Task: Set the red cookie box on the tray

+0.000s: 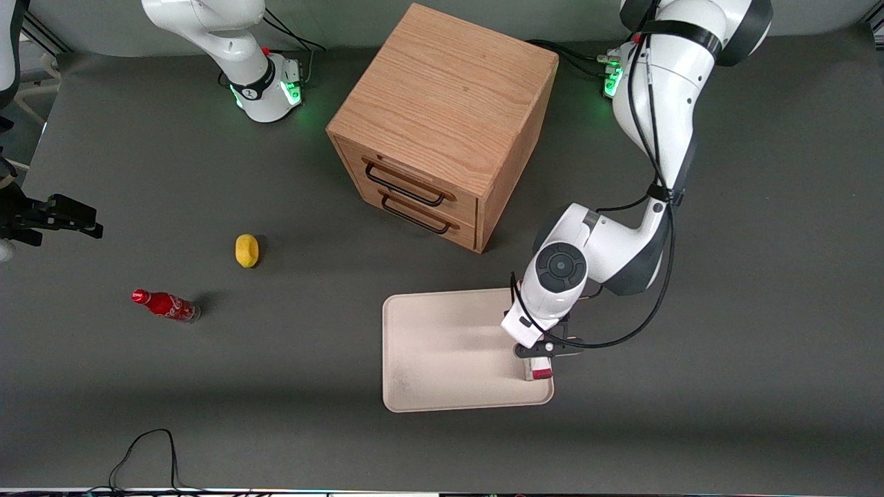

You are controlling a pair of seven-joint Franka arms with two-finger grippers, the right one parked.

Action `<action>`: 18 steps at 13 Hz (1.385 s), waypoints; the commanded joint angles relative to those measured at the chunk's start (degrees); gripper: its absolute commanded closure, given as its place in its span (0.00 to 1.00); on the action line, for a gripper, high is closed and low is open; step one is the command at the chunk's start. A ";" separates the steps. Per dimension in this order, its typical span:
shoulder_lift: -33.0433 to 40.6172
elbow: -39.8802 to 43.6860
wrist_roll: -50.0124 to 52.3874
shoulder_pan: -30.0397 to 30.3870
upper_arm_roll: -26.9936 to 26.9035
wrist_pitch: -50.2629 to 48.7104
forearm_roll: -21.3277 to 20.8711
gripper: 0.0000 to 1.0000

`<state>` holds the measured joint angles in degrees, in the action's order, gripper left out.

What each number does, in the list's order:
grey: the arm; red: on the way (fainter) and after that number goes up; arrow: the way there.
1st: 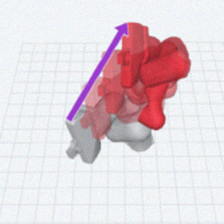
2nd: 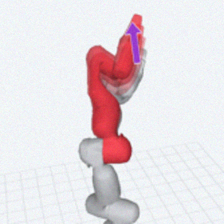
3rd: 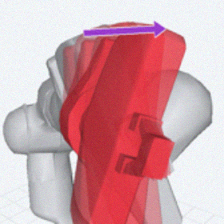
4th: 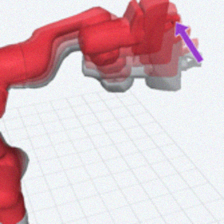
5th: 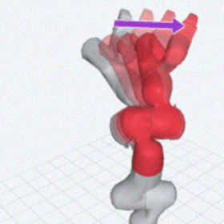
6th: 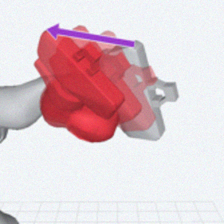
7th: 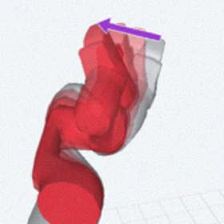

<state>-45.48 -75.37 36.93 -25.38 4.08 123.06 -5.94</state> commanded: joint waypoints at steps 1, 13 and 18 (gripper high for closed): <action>-0.57 -0.65 4.71 -0.63 -0.57 2.70 -3.27 1.00; 6.25 0.58 2.55 0.24 -0.22 -8.93 -3.73 0.00; 22.51 -0.12 -7.55 4.89 -0.39 -29.32 -0.56 0.00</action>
<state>-29.72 -72.35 34.29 -23.19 3.78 99.18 -7.81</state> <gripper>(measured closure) 0.000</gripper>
